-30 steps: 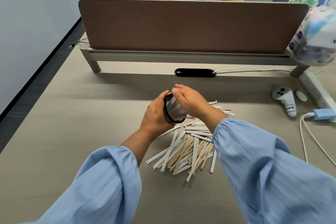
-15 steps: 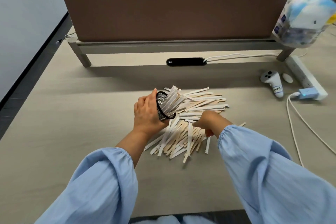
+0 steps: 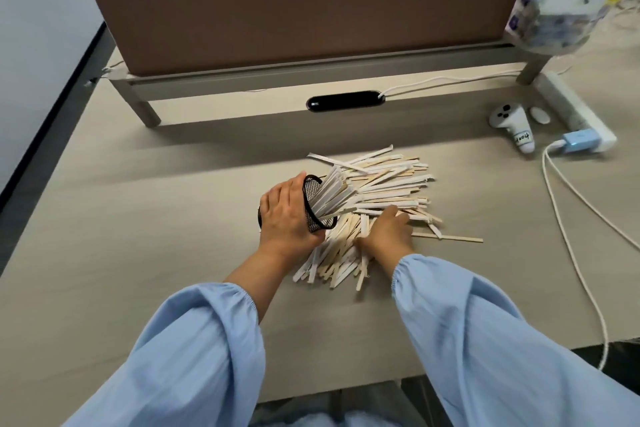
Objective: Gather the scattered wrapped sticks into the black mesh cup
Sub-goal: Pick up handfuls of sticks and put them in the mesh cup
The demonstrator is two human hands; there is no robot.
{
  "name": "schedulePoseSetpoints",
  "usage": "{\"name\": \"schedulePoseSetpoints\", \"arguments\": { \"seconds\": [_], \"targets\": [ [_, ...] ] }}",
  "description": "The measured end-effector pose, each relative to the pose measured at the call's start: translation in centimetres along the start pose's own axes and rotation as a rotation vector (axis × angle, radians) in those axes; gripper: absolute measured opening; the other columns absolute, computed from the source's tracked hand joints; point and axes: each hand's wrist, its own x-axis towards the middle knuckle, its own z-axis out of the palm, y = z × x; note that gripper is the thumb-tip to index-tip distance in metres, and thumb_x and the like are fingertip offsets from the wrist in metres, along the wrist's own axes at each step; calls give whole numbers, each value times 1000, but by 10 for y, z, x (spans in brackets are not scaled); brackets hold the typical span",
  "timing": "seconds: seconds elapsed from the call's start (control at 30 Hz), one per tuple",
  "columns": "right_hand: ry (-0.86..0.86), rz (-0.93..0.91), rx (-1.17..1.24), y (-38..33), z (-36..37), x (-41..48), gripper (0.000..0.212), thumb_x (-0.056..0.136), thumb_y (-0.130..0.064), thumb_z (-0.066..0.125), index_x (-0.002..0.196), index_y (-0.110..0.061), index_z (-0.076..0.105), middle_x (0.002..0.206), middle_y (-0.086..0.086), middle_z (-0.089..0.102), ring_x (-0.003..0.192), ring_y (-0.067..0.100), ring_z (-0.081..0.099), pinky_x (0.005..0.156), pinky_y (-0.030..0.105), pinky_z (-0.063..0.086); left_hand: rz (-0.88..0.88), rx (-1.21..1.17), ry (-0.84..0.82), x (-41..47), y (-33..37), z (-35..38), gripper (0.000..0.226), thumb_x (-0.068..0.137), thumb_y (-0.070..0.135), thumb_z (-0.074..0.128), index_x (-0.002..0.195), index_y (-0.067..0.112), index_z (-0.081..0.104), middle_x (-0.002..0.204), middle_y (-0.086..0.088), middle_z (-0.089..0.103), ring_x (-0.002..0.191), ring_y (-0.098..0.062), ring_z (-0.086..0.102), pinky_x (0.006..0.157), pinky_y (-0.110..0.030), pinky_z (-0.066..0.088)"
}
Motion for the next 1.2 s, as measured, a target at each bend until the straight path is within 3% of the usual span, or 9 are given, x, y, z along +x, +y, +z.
{"name": "schedulePoseSetpoints", "arguments": {
  "seconds": [0.33, 0.47, 0.6, 0.7, 0.77, 0.87, 0.93, 1.03, 1.2],
  "targets": [
    [68, 80, 214, 5, 3, 10, 76, 80, -4, 67, 138, 6, 20, 127, 21, 57, 117, 36, 57, 92, 37, 48, 61, -28, -29, -1, -8, 5, 95, 56, 35, 79, 134, 6, 33, 125, -16, 51, 114, -36, 43, 99, -46, 28],
    [57, 159, 286, 9, -4, 10, 47, 79, -9, 68, 120, 6, 50, 119, 19, 63, 108, 33, 62, 86, 34, 51, 68, -33, -39, 4, -9, 6, 95, 57, 36, 78, 135, 7, 31, 126, -15, 50, 115, -34, 41, 101, -45, 25],
    [-54, 172, 325, 9, -15, 9, 34, 88, -10, 56, 118, 5, 56, 122, 20, 62, 109, 34, 61, 85, 32, 49, 87, -47, -46, 6, -5, 9, 94, 58, 38, 77, 135, 7, 32, 125, -14, 50, 114, -33, 42, 101, -44, 25],
    [-167, 148, 403, 10, -18, 11, 28, 93, -9, 47, 117, 0, 58, 109, 21, 62, 75, 23, 60, 47, 13, 48, 97, -53, -61, 7, -2, 11, 95, 58, 37, 78, 135, 7, 32, 127, -14, 50, 115, -34, 41, 101, -45, 25],
    [-180, 159, 496, 16, -20, 13, 17, 95, -7, 40, 89, -6, 56, 82, 16, 52, 57, 16, 45, 31, 12, 39, 101, -58, -73, 9, 0, 13, 96, 58, 36, 78, 136, 7, 31, 128, -15, 49, 117, -35, 40, 103, -45, 24],
    [-175, 183, 548, 23, -17, 17, 29, 94, -8, 42, 66, -11, 45, 64, 8, 44, 53, 17, 42, 49, 24, 41, 108, -73, -79, 10, 4, 16, 96, 58, 37, 79, 136, 7, 30, 128, -15, 48, 117, -35, 40, 104, -46, 23],
    [-107, 162, 541, 25, -17, 17, 20, 94, -17, 48, 87, -1, 59, 73, 15, 55, 64, 27, 52, 65, 29, 44, 114, -78, -82, 11, 7, 17, 96, 59, 38, 79, 136, 7, 30, 129, -16, 47, 119, -34, 39, 105, -47, 23],
    [21, 100, 508, 26, -22, 9, 44, 94, -32, 51, 123, 2, 55, 112, 22, 63, 102, 36, 60, 86, 35, 45, 115, -84, -90, 11, 9, 18, 97, 60, 39, 79, 137, 7, 28, 131, -16, 46, 121, -34, 38, 107, -47, 21],
    [134, -78, 1029, 15, -44, -10, 40, 92, -43, 50, 79, -7, 60, 62, 2, 53, 53, 13, 45, 56, 28, 43, 93, -107, -86, 12, 7, 19, 98, 60, 39, 78, 138, 10, 26, 134, -14, 44, 124, -31, 36, 109, -47, 19]
  ]
}}
